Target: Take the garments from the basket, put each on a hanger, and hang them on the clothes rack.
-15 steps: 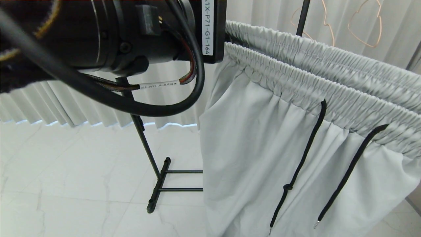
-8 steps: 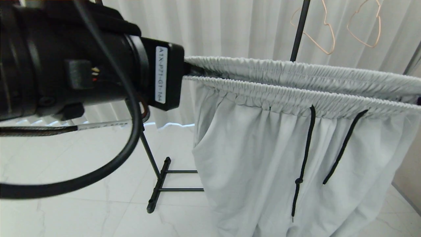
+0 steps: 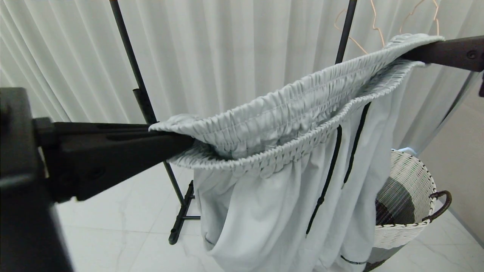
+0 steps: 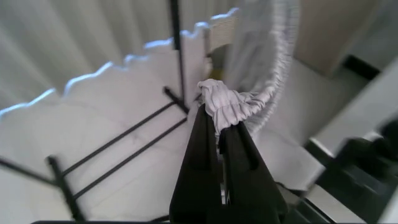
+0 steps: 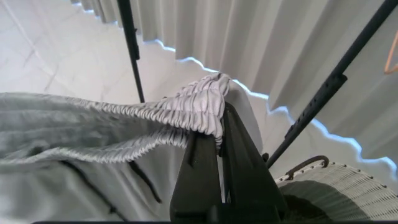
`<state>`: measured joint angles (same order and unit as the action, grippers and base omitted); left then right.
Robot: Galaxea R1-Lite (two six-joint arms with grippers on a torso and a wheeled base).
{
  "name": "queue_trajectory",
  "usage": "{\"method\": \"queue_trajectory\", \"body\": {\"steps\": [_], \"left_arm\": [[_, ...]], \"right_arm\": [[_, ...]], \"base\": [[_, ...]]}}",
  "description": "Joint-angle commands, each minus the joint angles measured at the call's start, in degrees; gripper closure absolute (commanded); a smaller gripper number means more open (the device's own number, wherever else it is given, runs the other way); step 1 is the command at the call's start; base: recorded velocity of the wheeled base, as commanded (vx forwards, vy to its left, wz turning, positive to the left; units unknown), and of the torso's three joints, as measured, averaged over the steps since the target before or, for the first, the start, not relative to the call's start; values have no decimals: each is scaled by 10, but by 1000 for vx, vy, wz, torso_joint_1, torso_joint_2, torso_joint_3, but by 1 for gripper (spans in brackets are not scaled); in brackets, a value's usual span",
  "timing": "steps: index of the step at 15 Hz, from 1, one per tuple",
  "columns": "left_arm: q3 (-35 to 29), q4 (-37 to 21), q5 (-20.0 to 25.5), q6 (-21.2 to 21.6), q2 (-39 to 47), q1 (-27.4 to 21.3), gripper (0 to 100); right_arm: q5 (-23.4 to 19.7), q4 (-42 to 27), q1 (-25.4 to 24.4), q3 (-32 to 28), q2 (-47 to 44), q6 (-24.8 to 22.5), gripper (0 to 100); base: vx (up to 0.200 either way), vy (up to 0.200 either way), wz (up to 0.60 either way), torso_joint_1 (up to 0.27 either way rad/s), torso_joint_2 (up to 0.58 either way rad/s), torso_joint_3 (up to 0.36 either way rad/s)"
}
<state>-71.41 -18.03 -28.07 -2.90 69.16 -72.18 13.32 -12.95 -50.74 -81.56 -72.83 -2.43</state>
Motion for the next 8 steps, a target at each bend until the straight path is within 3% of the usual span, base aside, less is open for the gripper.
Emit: {"method": "queue_trajectory", "body": {"steps": [1,4,8], "left_arm": [[6,0,-1,-1,-22,-44,100],[-1,2,-7,4,-16,-35,100],[-100,5,-16,6,48,53,100]], "right_arm": [[-1,1,-2,-2,-20,-3,100],[5,-17,2,-12,-8,-5,100],[7,-141,18,-98,15,-3,100]], "base": [[0,0,0,0,0,0],[0,0,0,0,0,0],[0,0,0,0,0,0]]}}
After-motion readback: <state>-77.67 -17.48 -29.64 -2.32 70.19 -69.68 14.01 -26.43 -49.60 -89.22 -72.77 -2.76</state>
